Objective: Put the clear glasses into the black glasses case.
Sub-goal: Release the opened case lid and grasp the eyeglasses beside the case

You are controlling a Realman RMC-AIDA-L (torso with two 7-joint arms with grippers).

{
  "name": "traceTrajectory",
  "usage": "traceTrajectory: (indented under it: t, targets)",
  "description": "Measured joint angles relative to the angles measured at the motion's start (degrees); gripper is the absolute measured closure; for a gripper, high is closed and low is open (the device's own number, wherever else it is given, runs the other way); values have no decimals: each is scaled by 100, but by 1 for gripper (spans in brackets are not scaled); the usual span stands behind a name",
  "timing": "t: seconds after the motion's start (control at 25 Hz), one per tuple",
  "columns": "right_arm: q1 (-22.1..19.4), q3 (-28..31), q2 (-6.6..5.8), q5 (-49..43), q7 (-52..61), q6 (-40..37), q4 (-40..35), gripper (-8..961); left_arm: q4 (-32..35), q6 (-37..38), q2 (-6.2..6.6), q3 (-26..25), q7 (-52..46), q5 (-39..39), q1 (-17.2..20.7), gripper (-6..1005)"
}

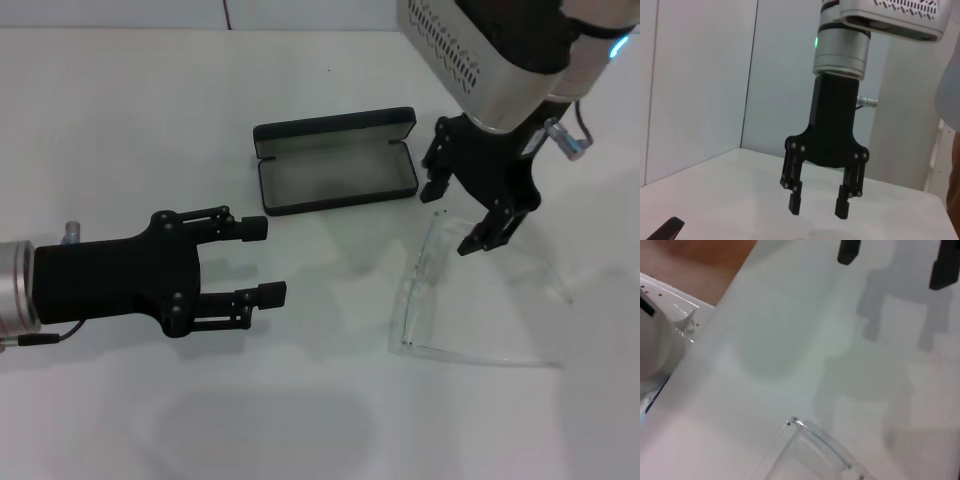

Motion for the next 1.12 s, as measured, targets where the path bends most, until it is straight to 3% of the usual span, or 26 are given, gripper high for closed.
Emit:
traceTrajectory:
  t: [0.24,0.56,1.12]
  targets:
    - [-131,-120,14,91,-311,144,11,320,0,-6,-9,0,-26,-2,-15,240]
    - [-386,-979,28,189,-664,771,102,323,0,-7,-48,-150,-43,-8,-47,240]
    - [-446,-1976,28,671,-1101,1855,450,335,0,-18,-62,-149,-60,-8,-116,239]
